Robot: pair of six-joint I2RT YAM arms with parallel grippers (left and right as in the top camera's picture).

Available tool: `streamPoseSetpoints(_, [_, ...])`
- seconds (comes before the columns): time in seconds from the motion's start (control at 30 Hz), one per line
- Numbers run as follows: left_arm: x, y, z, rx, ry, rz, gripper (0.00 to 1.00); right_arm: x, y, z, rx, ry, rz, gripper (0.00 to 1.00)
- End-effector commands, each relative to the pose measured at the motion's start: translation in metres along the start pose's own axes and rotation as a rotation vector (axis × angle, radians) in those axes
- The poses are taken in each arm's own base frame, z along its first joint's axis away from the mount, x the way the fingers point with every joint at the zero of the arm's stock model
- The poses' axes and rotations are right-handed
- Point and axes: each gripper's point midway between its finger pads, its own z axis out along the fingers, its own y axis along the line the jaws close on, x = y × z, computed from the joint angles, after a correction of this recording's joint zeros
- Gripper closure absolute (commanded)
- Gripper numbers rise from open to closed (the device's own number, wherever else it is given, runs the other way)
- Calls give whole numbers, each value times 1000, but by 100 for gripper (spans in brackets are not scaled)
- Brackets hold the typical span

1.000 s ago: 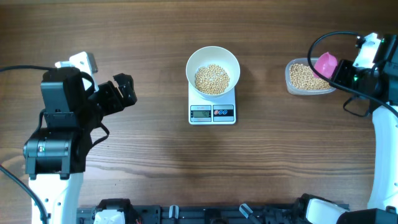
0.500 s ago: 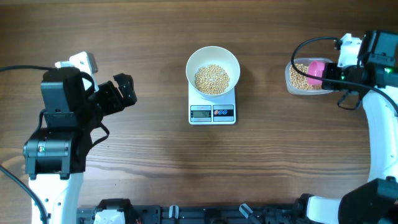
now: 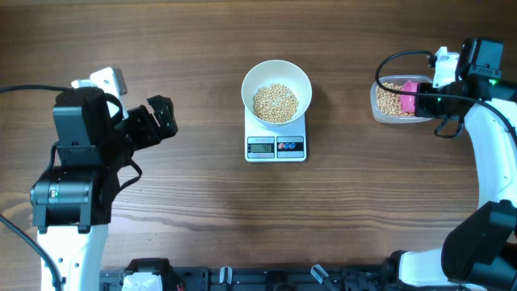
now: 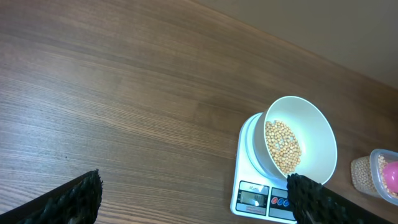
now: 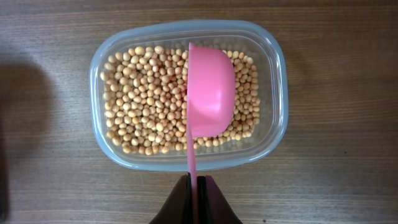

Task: Scoop item into bowl and weigh 150g on scale
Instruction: 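Dip the scoop into the soybeans again and scoop a second load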

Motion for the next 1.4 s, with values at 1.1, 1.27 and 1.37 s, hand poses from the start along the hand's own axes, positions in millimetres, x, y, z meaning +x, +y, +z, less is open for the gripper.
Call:
streamPoseSetpoints(1.1, [-7,1,-3,-8,-19,11,0,-3,54,6,-68,12,-205,96])
streamPoseSetpoints(1.27, [-7,1,-3,-8,-19,11,0,-3,54,6,-69,13,-199,96])
streamPoseSetpoints(1.37, [-7,1,-3,-8,-19,11,0,-2,57,5,-81,16,-197,96])
